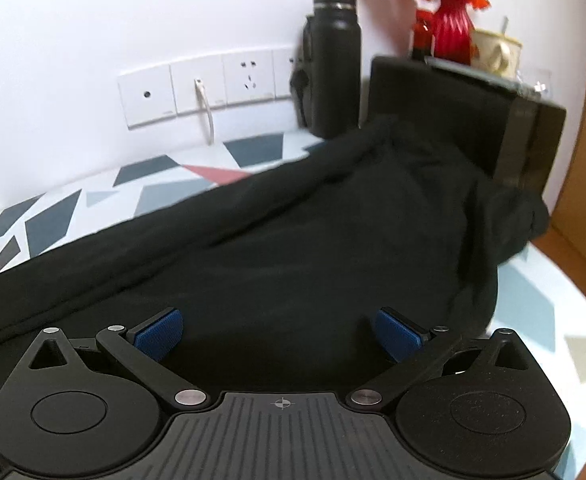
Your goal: Fold clothes
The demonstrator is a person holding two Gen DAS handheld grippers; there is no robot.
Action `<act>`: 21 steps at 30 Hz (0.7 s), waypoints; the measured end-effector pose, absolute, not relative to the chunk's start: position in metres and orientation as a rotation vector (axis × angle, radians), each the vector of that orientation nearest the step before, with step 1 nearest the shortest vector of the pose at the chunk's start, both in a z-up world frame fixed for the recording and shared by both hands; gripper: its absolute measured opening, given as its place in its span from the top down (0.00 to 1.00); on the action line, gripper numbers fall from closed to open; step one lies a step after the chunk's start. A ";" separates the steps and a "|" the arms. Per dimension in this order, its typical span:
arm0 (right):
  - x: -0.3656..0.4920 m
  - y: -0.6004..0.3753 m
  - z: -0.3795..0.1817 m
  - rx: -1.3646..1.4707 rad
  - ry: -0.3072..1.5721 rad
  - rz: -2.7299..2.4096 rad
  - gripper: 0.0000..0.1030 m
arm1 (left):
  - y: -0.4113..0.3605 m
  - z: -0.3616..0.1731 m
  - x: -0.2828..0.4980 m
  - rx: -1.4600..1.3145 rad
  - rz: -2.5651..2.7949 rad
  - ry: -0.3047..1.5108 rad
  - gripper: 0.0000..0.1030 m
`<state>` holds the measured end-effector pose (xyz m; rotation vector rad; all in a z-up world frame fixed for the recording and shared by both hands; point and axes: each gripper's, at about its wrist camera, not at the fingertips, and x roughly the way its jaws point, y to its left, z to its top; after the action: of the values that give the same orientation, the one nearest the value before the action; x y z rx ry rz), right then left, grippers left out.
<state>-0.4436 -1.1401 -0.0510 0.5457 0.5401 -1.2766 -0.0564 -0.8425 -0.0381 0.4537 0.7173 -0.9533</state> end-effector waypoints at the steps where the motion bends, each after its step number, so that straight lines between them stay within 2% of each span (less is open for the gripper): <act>1: -0.444 -1.136 -0.051 0.546 0.537 -1.271 0.01 | -0.853 -0.042 -0.054 0.484 -0.967 0.705 0.38; 5: -0.441 -1.115 -0.051 0.517 0.546 -1.279 0.01 | -0.873 -0.047 -0.033 0.534 -1.034 0.678 0.38; 6: -0.439 -1.108 -0.051 0.511 0.544 -1.297 0.01 | -0.877 -0.047 -0.026 0.537 -1.055 0.677 0.45; 7: -0.436 -1.101 -0.050 0.504 0.542 -1.315 0.01 | -0.880 -0.047 -0.018 0.540 -1.075 0.676 0.69; 8: -0.434 -1.093 -0.050 0.498 0.539 -1.332 0.01 | -0.883 -0.047 -0.011 0.543 -1.095 0.675 0.84; 9: -0.432 -1.086 -0.050 0.491 0.537 -1.350 0.01 | -0.886 -0.047 -0.004 0.546 -1.115 0.674 0.92; 15: -0.395 -1.042 -0.054 0.370 0.595 -1.384 0.01 | -0.874 -0.023 0.037 0.438 -1.315 0.800 0.94; 21: -0.354 -1.014 -0.064 0.279 0.661 -1.377 0.01 | -0.843 0.026 0.059 0.192 -1.538 1.026 0.94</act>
<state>-0.3543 -1.0142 -0.0640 0.2791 0.6608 -1.3769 0.0592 -0.8431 0.0264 0.1920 1.0265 -1.5383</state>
